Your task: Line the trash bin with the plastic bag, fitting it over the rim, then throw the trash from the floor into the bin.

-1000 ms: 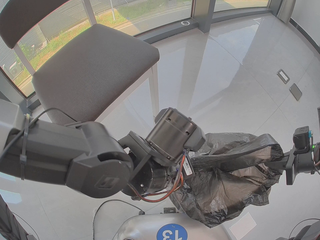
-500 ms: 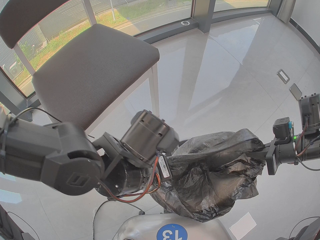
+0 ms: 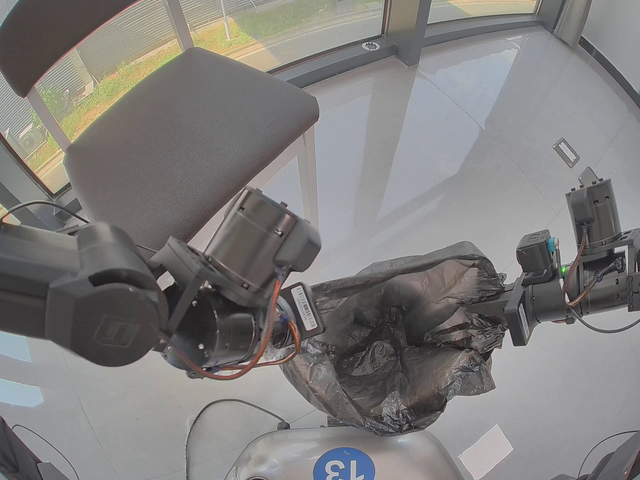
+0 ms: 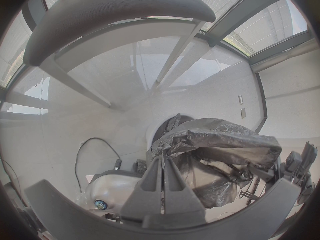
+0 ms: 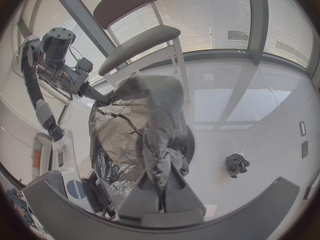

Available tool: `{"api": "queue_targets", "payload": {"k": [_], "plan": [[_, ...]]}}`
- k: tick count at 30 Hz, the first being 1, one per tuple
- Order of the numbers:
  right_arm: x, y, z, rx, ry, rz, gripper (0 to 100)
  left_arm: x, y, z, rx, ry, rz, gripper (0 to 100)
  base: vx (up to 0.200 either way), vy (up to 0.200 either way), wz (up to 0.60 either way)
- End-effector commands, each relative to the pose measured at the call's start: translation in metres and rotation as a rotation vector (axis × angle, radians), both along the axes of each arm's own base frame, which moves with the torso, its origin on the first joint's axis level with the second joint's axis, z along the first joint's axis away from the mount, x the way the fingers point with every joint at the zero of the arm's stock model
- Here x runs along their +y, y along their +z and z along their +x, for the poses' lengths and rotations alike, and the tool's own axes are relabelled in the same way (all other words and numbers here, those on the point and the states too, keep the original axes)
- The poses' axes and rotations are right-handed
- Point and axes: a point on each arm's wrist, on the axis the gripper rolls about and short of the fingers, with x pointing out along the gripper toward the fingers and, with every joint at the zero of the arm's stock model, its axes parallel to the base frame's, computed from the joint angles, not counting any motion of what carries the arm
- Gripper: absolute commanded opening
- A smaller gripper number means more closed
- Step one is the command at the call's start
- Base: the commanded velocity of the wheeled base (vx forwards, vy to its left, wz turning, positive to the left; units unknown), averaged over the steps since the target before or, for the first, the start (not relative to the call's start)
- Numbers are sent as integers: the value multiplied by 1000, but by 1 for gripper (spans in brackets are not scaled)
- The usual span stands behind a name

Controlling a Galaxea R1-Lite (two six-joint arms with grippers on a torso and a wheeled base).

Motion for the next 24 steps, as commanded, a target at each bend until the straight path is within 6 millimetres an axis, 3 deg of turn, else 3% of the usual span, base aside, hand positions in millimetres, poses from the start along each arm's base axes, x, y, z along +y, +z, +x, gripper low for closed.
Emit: {"api": "queue_targets", "payload": {"k": [1, 7, 12, 17, 24], "plan": [[-4, -1, -1, 7, -16, -3, 0, -26, -7, 17, -3, -13, -5, 0, 0, 0, 0], [-22, 0, -2, -9, -77, -6, 0, -62, -16, 34, -14, -43, -18, 0, 0, 0, 0], [-24, 1, 1, -15, -87, -1, 0, -62, -15, 34, -13, -42, -13, 0, 0, 0, 0], [-3, -1, 11, -27, -28, 12, 0, -19, 6, 11, -22, -11, -8, 0, 0, 0, 0], [33, -3, 33, -29, 55, 17, 0, 23, 14, -4, -30, 37, -4, 0, 0, 0, 0]]}}
